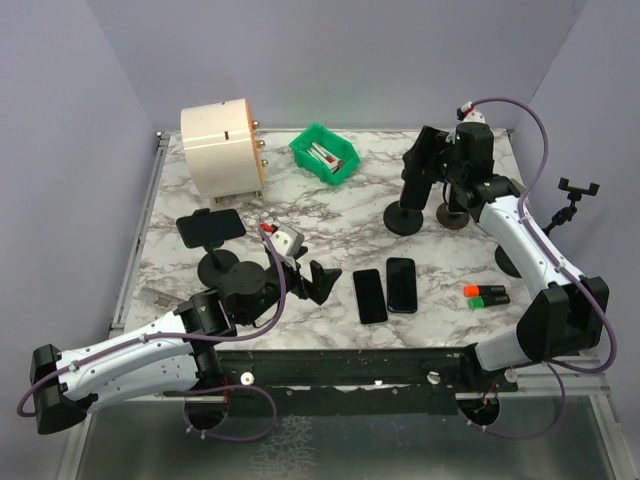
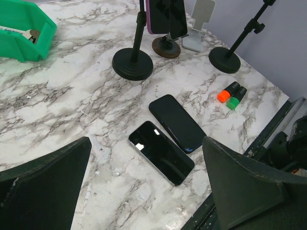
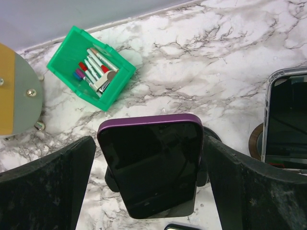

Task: Remove the phone from the phone stand
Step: Move the phone stand with the phone to the center of the board, then remove the phone from the phone stand.

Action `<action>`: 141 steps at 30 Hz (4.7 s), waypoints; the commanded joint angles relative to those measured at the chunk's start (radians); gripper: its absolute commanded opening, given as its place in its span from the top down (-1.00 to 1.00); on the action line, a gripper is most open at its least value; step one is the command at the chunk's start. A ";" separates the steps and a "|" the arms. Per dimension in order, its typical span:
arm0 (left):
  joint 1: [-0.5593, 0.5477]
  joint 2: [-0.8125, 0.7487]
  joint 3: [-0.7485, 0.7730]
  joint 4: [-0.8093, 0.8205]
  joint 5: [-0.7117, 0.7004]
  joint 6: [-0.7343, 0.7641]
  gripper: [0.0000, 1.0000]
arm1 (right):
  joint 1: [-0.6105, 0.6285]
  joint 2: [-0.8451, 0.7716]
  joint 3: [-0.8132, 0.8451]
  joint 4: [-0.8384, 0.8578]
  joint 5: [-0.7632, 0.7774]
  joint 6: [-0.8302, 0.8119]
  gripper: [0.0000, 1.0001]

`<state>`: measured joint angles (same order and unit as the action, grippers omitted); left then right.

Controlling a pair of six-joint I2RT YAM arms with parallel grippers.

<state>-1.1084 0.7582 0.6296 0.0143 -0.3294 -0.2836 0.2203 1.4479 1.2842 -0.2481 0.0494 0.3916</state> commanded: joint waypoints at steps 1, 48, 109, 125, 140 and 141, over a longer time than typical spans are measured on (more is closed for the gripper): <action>-0.003 -0.008 -0.012 0.009 0.019 0.001 -0.96 | -0.009 0.017 0.032 -0.011 -0.027 -0.010 -0.96; -0.003 -0.060 -0.020 0.011 -0.127 -0.049 -0.96 | 0.377 -0.063 0.088 0.037 0.003 -0.154 0.14; -0.004 0.022 -0.047 0.037 -0.055 -0.136 -0.94 | 0.400 -0.022 0.138 -0.262 0.091 -0.253 -1.00; -0.004 0.043 -0.031 0.040 -0.054 -0.129 -0.94 | 0.368 0.045 0.134 -0.155 0.102 -0.294 -0.97; -0.004 0.102 -0.003 0.095 -0.056 -0.129 -0.94 | 0.346 0.043 0.102 -0.117 0.027 -0.299 -0.30; -0.004 0.121 0.009 0.102 -0.057 -0.130 -0.94 | 0.346 0.035 0.095 -0.115 0.030 -0.297 -0.20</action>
<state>-1.1084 0.8295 0.5938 0.0685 -0.4042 -0.4152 0.5735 1.5108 1.4006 -0.4026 0.1078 0.0963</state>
